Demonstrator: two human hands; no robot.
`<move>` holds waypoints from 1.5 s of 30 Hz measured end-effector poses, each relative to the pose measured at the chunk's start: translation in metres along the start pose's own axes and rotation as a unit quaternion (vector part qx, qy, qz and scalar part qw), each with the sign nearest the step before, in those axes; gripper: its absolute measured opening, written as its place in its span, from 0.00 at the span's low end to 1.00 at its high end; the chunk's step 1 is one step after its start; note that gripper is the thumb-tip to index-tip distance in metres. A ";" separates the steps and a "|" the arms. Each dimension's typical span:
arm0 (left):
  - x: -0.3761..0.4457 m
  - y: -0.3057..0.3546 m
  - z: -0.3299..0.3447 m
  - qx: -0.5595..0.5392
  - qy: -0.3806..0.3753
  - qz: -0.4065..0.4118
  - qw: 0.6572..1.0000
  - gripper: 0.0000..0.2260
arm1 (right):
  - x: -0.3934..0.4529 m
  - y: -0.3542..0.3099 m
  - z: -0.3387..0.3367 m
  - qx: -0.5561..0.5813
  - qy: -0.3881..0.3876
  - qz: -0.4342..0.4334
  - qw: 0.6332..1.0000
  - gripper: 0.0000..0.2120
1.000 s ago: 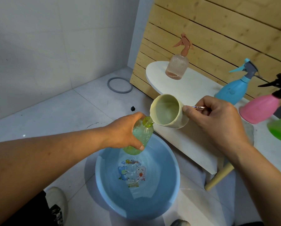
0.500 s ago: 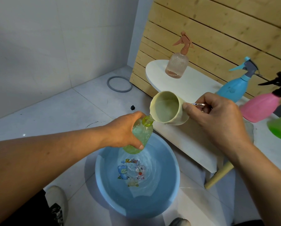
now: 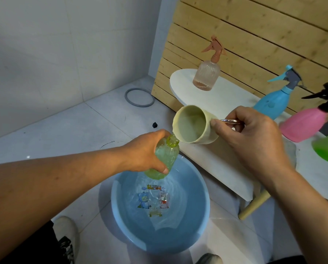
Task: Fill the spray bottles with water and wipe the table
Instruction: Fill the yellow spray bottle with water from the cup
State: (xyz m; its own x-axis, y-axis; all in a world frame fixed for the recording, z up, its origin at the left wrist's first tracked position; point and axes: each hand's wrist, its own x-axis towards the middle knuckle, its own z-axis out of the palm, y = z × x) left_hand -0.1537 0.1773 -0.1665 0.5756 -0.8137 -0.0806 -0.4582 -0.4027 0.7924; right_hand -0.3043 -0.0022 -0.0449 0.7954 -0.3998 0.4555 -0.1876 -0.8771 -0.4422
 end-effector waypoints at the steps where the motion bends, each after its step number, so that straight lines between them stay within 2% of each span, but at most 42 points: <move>1: 0.000 0.000 0.000 0.001 0.000 0.000 1.000 0.41 | 0.000 0.000 0.000 -0.001 0.000 -0.001 1.000 0.16; 16: 0.000 0.001 0.001 0.005 0.009 0.009 1.000 0.38 | -0.001 -0.004 -0.002 -0.033 0.007 -0.025 0.999 0.14; 45: 0.002 0.001 0.002 0.012 0.013 0.010 1.000 0.39 | -0.005 -0.009 -0.003 -0.080 0.032 -0.075 0.993 0.13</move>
State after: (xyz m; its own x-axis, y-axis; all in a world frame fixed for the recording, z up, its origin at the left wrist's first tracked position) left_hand -0.1545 0.1745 -0.1667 0.5835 -0.8107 -0.0484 -0.4854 -0.3959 0.7795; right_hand -0.3080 0.0071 -0.0403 0.7842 -0.2734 0.5570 -0.1635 -0.9570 -0.2395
